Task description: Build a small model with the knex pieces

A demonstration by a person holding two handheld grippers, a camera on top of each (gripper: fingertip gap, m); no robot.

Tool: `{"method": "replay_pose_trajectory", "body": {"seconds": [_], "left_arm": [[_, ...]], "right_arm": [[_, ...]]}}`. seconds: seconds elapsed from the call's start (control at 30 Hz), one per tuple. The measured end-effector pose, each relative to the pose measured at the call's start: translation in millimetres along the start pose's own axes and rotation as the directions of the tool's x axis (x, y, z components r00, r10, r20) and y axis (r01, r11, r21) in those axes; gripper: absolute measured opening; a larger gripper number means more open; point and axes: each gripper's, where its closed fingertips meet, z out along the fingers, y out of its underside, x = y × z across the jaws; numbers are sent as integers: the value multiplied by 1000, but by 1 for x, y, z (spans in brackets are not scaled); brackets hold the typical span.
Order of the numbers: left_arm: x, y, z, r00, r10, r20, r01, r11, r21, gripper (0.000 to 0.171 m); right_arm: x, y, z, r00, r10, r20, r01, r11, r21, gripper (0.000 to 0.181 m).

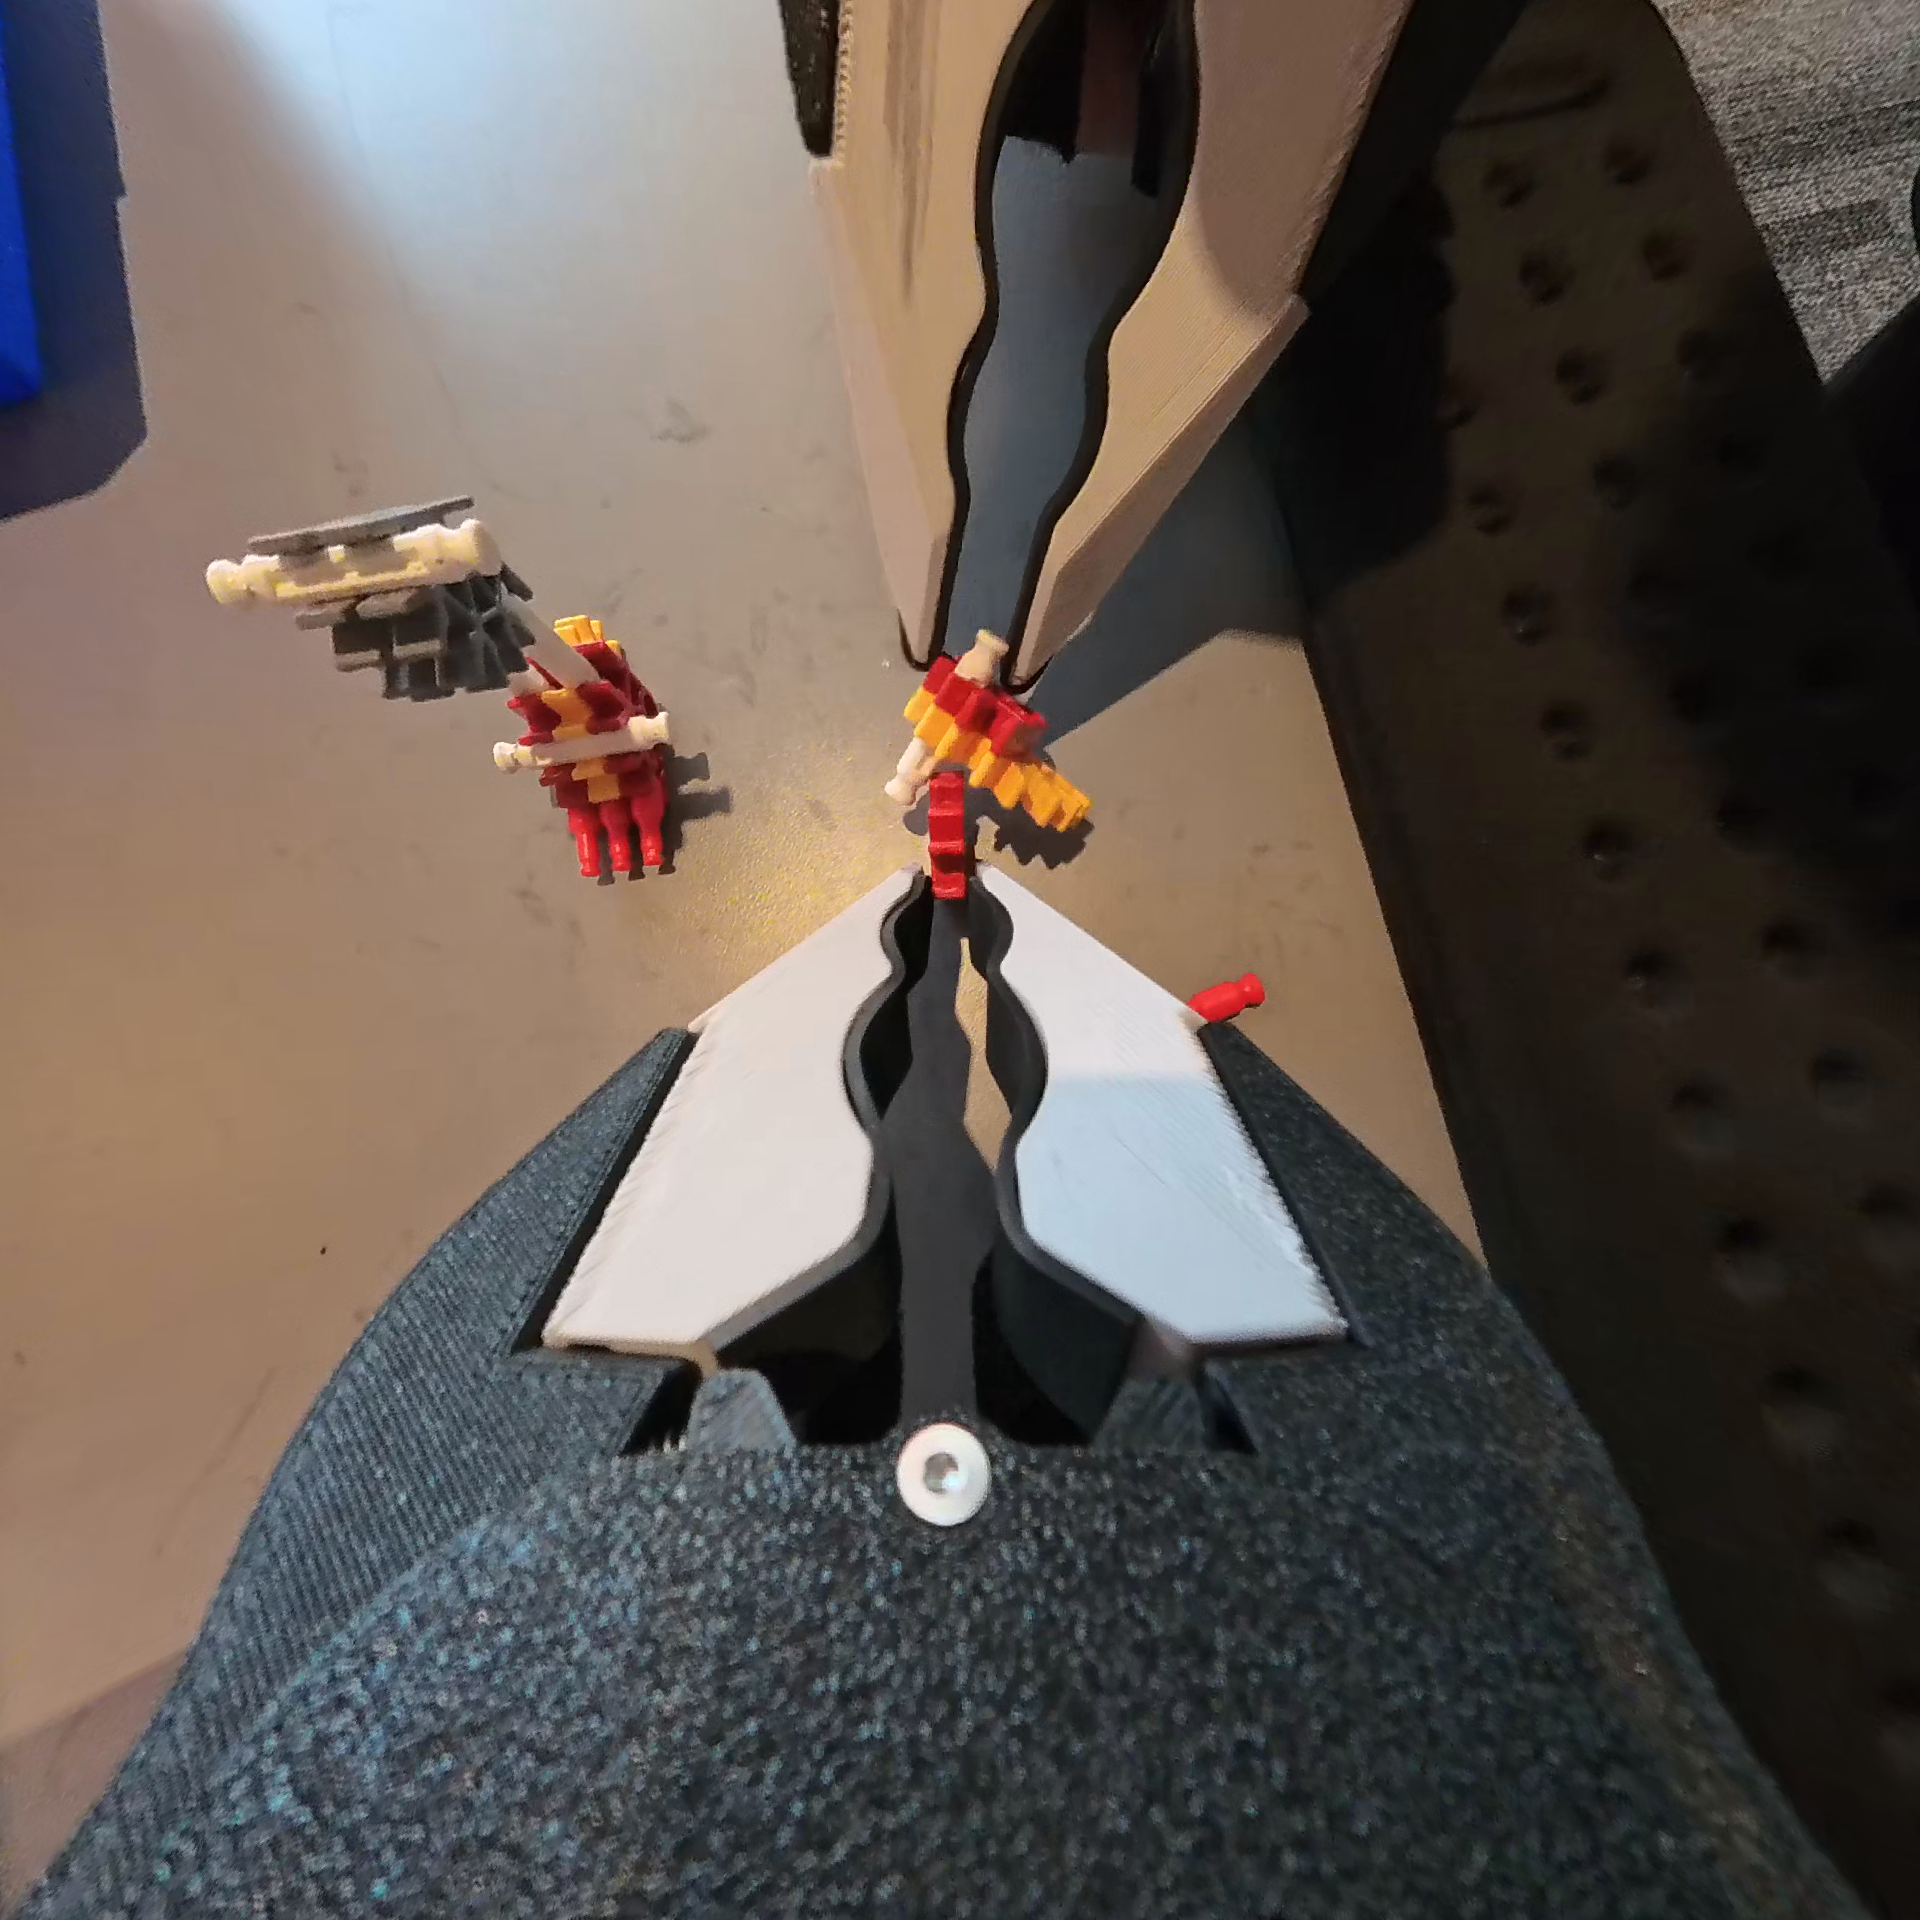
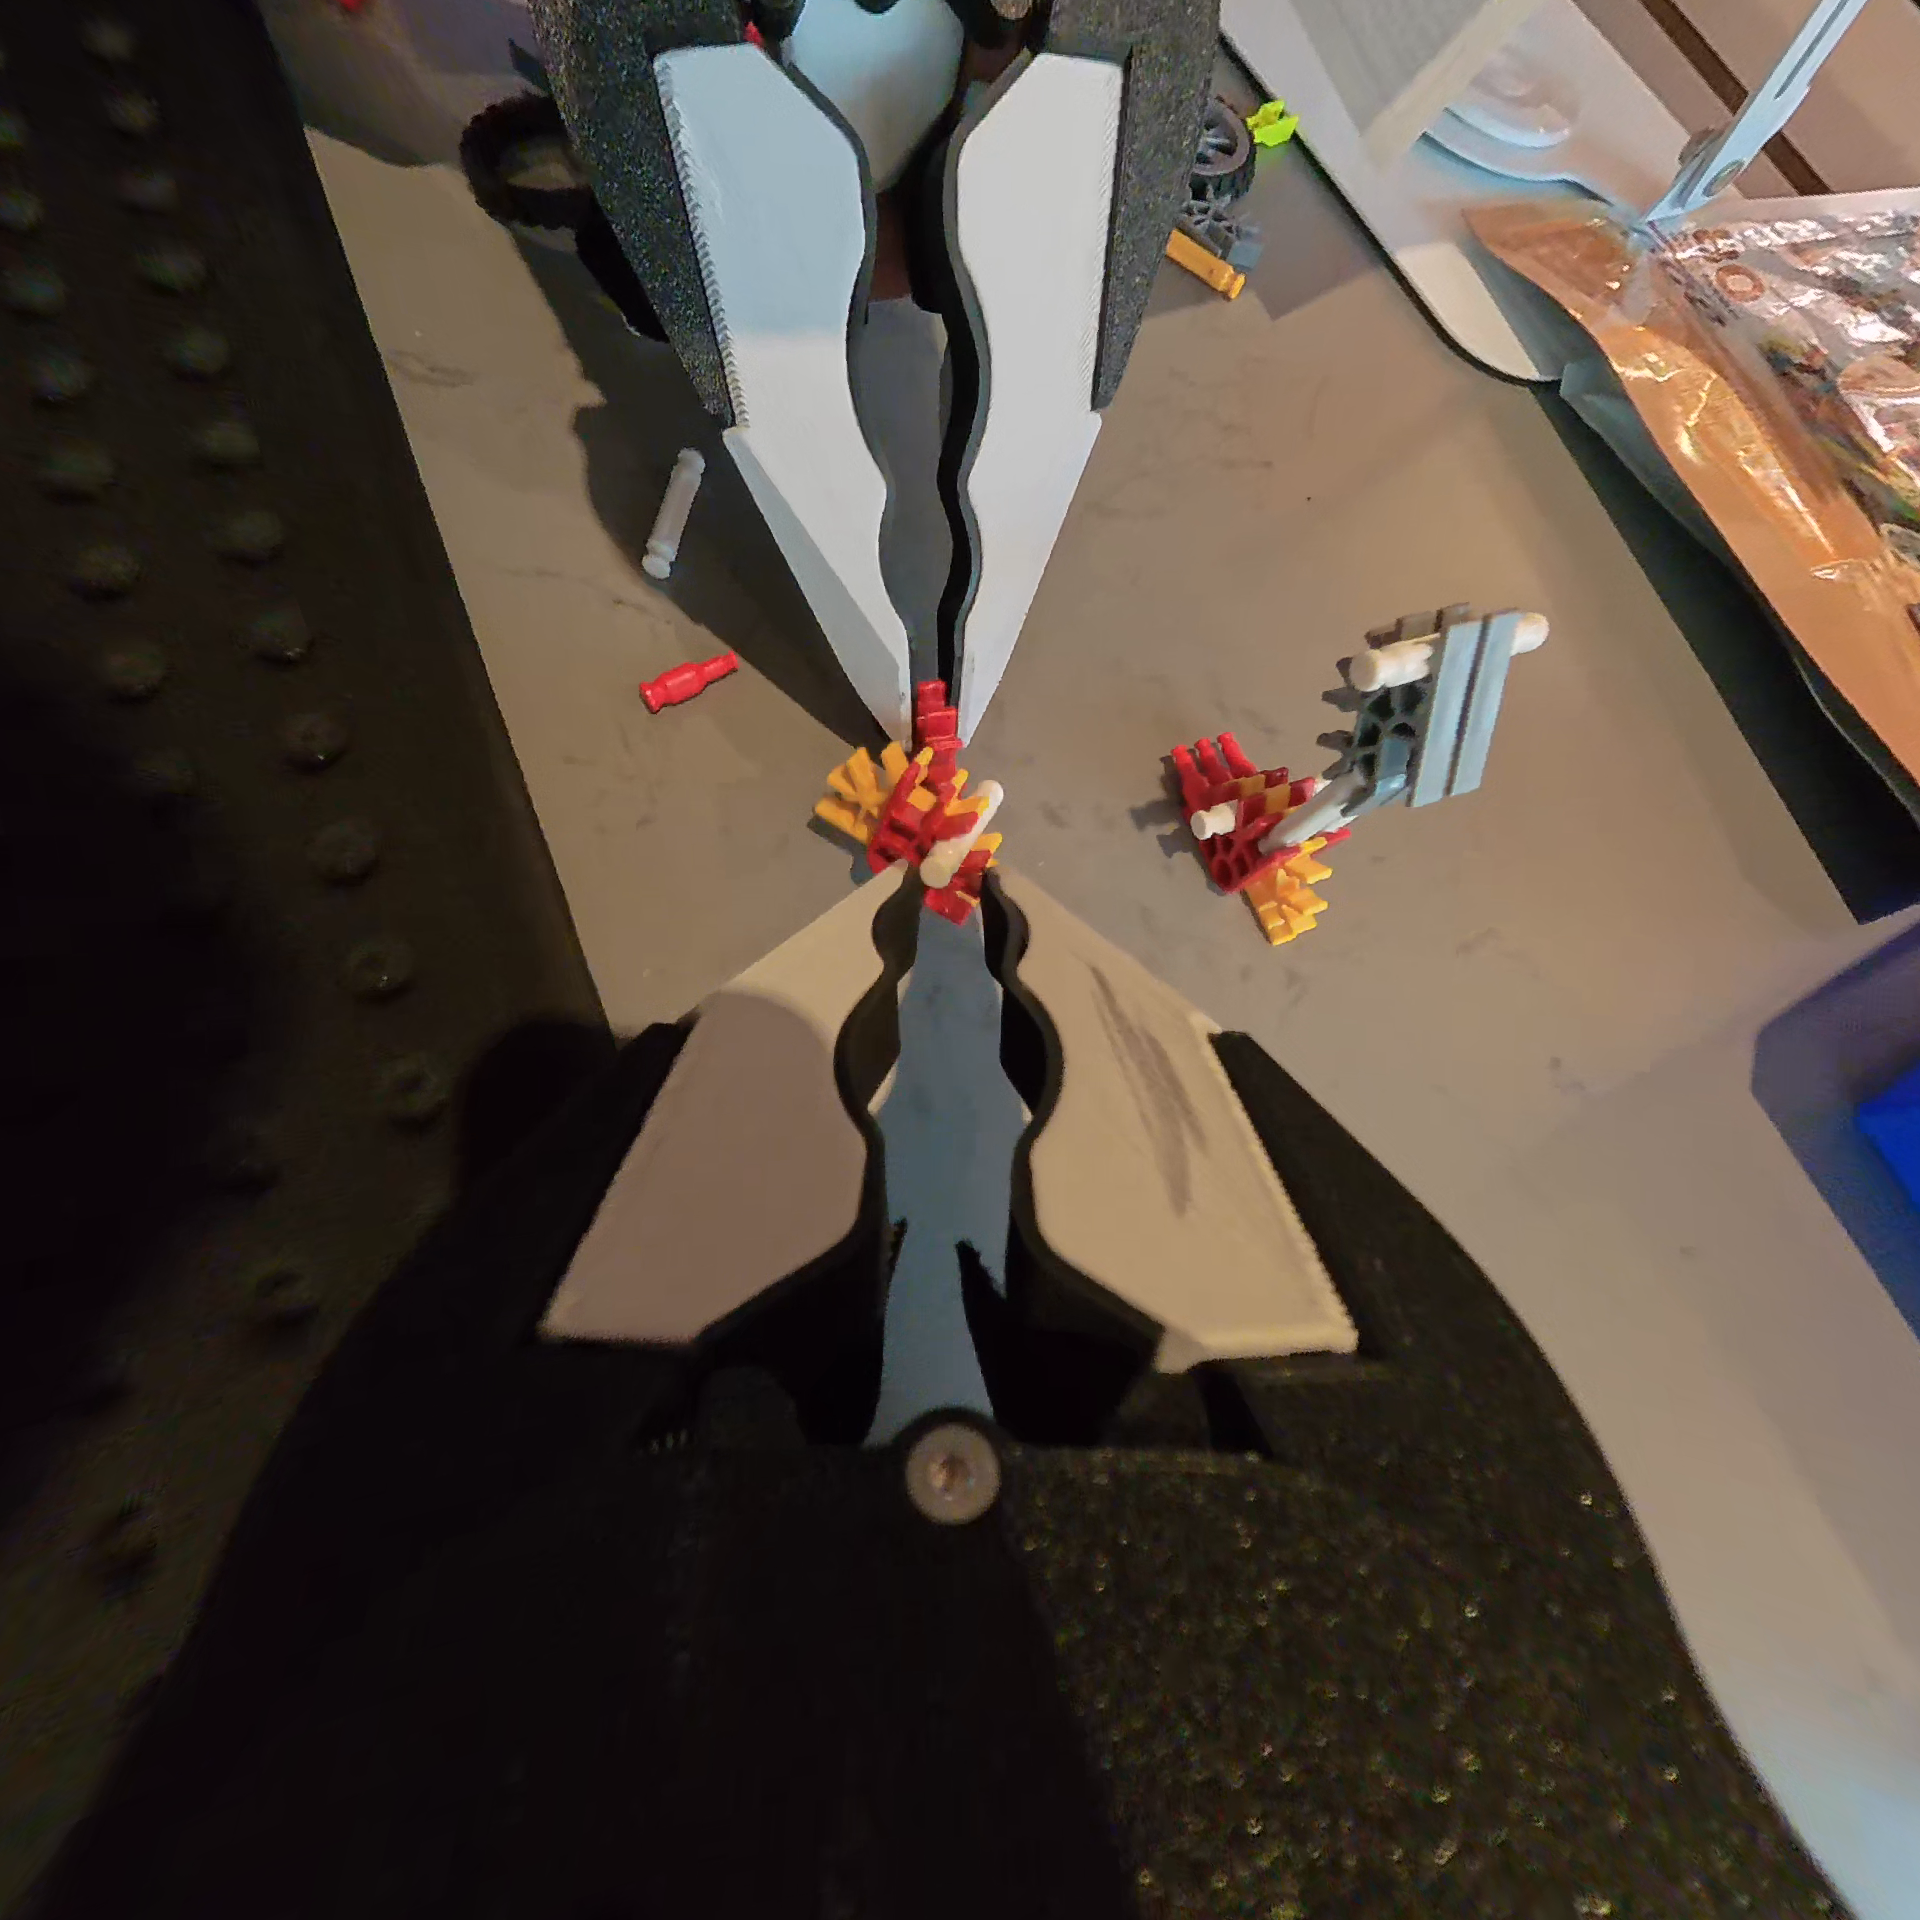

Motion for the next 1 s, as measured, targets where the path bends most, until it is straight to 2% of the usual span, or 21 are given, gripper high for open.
{"method": "replay_pose_trajectory", "body": {"seconds": [0.2, 0.23, 0.57, 1.0], "left_arm": [[0, 0, 1, 1000, -11, 4, 11, 1000, -11, 6], [1, 0, 2, 1000, -12, 1, 12, 1000, -12, 6], [-1, -1, 5, 1000, -24, 13, 24, 999, -24, 6], [-3, -8, 9, 998, -48, 32, 49, 998, -36, 6]], "right_arm": [[-2, -1, -2, 999, -17, -38, 17, 1000, 3, 10], [-1, -2, -3, 999, -16, -45, 16, 1000, 5, 5], [-2, 2, -3, 997, -27, -76, 25, 999, -27, 5], [-3, -5, -10, 997, 16, -78, -16, 1000, 6, 5]]}}
